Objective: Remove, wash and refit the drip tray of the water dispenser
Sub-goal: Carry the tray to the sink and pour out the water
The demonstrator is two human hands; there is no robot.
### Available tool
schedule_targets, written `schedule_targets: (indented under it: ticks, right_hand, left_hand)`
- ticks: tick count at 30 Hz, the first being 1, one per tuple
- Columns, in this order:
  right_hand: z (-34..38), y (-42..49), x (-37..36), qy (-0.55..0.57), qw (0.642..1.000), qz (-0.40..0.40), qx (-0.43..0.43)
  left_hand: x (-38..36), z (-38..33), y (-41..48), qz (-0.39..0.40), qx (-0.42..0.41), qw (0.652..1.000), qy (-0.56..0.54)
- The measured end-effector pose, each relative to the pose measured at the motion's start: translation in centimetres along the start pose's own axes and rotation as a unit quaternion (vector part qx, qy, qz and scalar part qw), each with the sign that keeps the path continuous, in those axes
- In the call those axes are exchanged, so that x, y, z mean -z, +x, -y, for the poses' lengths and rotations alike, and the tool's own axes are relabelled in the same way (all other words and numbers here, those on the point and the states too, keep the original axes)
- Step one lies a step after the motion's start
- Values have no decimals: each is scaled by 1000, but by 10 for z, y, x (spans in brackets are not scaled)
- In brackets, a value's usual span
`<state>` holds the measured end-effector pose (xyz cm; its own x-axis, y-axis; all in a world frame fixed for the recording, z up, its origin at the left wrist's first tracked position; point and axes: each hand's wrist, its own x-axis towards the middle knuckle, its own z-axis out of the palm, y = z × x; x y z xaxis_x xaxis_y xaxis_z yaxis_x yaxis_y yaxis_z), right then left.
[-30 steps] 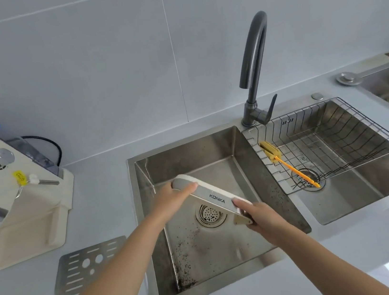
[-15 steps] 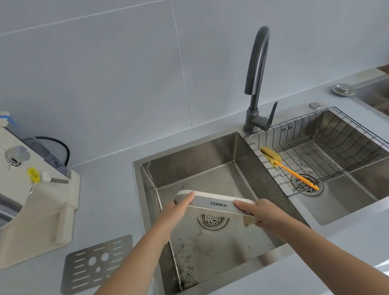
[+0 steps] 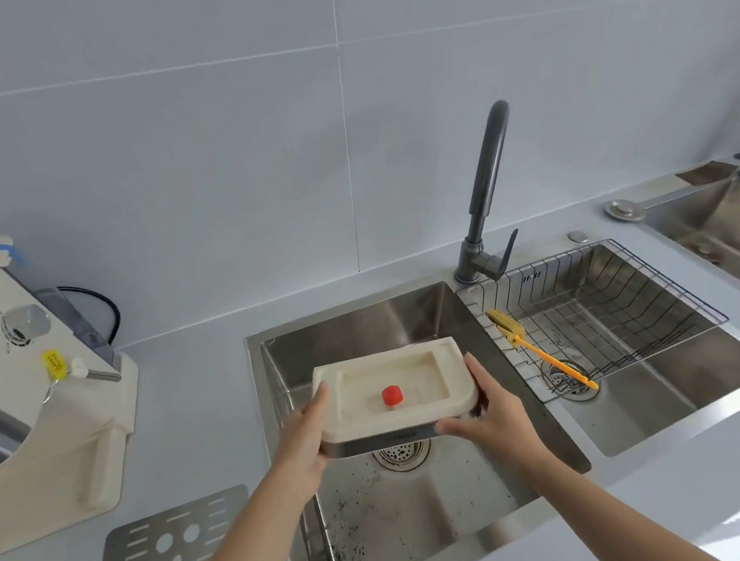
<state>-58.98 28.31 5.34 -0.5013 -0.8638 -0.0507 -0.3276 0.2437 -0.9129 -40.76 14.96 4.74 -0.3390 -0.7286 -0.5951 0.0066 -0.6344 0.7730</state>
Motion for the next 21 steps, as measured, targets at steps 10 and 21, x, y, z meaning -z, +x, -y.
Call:
schedule_targets:
  ticks: [10,21]
  right_hand:
    - [-23,5,9,-5,1000,31,5]
    - [-50,106,84,56,988,30,-141]
  left_hand:
    - [-13,11,15,-18,33,998,-58]
    - [-73,31,40,-85,-33,995,-41]
